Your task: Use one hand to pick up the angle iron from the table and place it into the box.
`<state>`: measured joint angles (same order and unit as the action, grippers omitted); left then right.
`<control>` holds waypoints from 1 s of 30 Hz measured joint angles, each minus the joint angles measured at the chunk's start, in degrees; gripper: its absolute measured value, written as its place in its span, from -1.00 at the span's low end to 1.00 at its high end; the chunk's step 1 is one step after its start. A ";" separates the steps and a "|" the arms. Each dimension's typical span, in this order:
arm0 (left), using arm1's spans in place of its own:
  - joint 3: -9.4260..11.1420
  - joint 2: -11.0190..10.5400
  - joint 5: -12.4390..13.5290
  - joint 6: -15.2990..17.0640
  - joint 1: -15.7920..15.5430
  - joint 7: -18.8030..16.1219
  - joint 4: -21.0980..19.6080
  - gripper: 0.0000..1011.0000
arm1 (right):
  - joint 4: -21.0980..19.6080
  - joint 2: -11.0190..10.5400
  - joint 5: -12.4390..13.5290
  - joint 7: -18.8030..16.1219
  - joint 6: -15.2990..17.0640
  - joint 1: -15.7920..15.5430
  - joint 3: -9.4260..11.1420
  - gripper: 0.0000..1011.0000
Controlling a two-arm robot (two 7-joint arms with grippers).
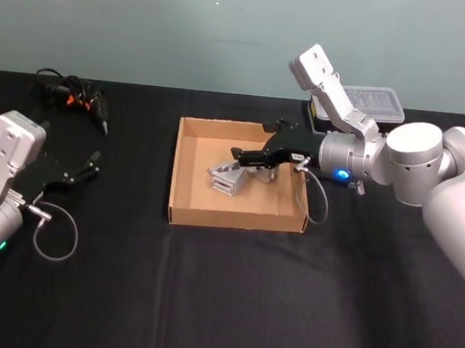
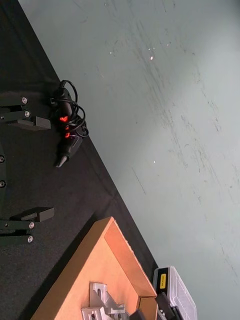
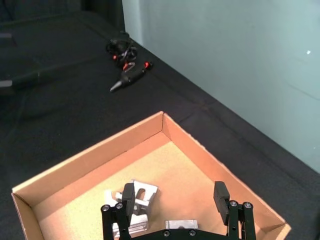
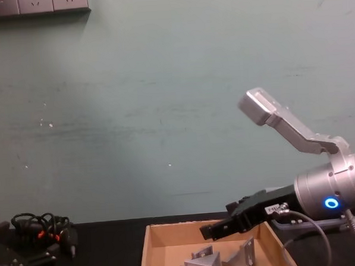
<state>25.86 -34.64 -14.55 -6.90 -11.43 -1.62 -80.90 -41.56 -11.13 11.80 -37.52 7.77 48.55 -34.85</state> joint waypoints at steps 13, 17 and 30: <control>0.00 0.00 0.00 0.00 0.00 0.00 0.01 1.00 | -16.62 -5.53 0.48 3.43 0.98 -8.12 3.01 0.99; 0.00 0.00 0.00 0.00 0.00 0.00 0.00 1.00 | -21.88 -7.33 1.54 5.22 0.03 -11.88 4.75 0.99; 0.01 0.00 0.00 0.00 0.00 0.00 0.00 1.00 | -32.81 -10.69 1.73 12.51 -6.59 -24.21 9.30 0.99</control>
<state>25.87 -34.65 -14.55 -6.91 -11.43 -1.62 -80.90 -74.37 -21.82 13.53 -25.01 1.18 24.34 -25.55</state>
